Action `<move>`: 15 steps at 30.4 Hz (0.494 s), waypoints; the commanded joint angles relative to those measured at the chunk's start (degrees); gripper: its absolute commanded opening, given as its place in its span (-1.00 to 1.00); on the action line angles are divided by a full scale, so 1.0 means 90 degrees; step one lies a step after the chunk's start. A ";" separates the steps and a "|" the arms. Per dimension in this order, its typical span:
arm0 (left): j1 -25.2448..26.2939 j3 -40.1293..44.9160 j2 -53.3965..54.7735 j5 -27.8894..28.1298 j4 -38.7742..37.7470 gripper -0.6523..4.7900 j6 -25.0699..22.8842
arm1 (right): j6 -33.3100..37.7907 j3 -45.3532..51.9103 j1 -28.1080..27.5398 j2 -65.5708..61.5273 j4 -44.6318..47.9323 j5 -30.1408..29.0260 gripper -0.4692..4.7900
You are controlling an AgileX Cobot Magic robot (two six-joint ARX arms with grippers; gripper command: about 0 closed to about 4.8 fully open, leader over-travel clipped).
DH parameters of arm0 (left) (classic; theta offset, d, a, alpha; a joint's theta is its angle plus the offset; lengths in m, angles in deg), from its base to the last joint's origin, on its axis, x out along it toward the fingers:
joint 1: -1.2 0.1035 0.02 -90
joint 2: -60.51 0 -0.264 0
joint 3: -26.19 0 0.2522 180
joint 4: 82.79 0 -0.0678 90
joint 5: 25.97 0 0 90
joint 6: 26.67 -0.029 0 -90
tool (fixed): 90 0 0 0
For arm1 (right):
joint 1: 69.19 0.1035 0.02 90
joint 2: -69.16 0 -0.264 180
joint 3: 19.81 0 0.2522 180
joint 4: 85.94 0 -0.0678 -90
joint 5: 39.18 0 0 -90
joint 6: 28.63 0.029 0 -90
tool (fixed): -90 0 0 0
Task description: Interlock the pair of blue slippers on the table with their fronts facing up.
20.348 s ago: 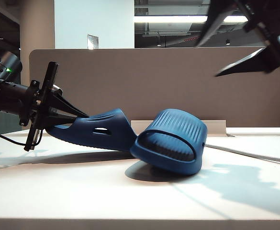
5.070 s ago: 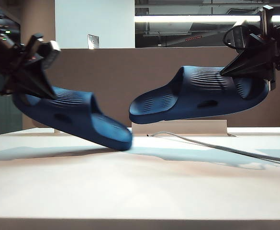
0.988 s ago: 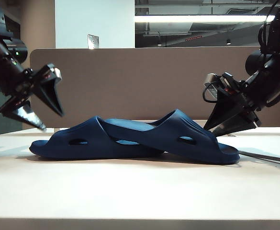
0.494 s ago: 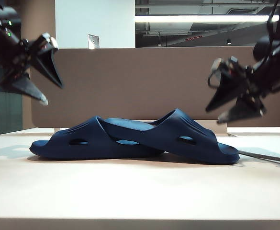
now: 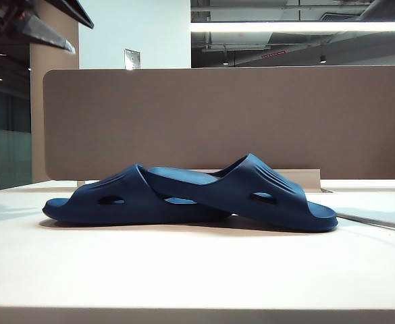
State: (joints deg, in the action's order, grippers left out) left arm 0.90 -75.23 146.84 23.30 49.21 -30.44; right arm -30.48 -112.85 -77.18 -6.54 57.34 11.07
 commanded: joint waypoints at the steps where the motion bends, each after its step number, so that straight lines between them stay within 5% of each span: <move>1: 0.0000 -0.0007 -0.0168 0.0117 0.0053 0.36 0.0022 | 0.0379 -0.0019 -0.0427 0.0585 0.0301 0.0806 0.19; 9: 0.0000 -0.0005 -0.0279 -0.0049 0.0046 0.36 0.0117 | 0.1316 0.0425 -0.1401 0.1853 0.0731 0.0928 0.17; 15: -0.0007 -0.0005 -0.0355 -0.0495 0.0231 0.36 0.0342 | 0.3167 0.0525 -0.1887 0.2059 0.1766 -0.0546 0.05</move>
State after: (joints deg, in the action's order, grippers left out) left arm 0.90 -75.19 144.00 20.63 49.80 -28.28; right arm -10.83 -108.46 -93.90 12.62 67.35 12.12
